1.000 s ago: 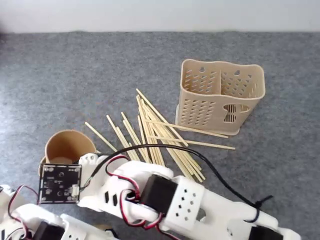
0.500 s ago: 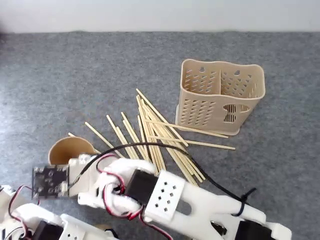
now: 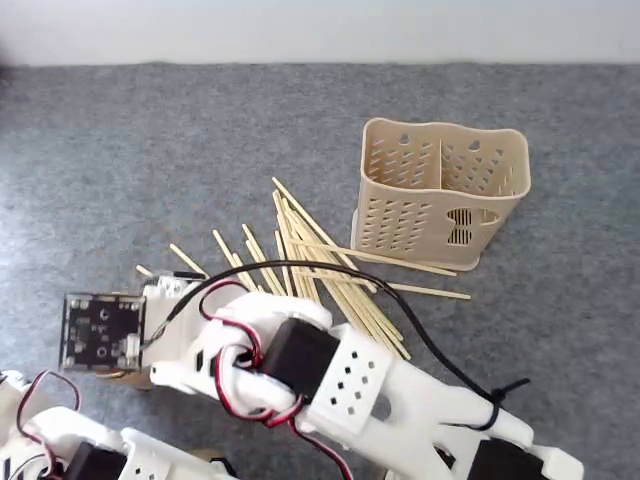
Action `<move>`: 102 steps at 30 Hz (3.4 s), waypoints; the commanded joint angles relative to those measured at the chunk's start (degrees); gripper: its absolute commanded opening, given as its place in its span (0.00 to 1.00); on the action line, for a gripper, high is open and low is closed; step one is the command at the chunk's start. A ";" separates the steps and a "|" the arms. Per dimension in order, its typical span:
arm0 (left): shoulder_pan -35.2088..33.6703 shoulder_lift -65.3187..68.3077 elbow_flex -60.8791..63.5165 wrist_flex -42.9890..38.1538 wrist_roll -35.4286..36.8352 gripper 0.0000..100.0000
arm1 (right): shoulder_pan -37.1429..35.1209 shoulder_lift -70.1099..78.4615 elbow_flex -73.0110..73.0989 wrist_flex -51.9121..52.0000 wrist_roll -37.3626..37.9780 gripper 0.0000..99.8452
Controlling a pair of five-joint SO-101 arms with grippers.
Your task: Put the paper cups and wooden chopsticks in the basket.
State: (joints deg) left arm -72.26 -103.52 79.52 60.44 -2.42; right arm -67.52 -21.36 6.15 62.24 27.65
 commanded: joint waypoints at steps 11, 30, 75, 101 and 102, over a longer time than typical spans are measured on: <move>-0.35 -0.70 1.80 2.55 0.26 0.02 | 1.54 -0.13 12.66 -15.96 -6.15 0.03; -0.35 -0.70 2.15 2.64 0.26 0.02 | 4.44 0.04 16.26 -26.42 -7.82 0.04; -0.35 -0.70 2.15 2.90 0.62 0.02 | 1.80 34.33 -25.58 9.19 -43.16 0.18; -0.35 -0.70 2.24 2.90 0.62 0.02 | 9.71 12.62 -25.58 12.70 -29.71 0.01; -0.35 -0.70 2.24 2.90 0.62 0.02 | 11.38 11.12 -25.58 12.79 -28.66 0.01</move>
State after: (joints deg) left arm -72.26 -103.52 81.89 63.16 -2.33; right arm -60.66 -3.69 -16.44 75.25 -3.65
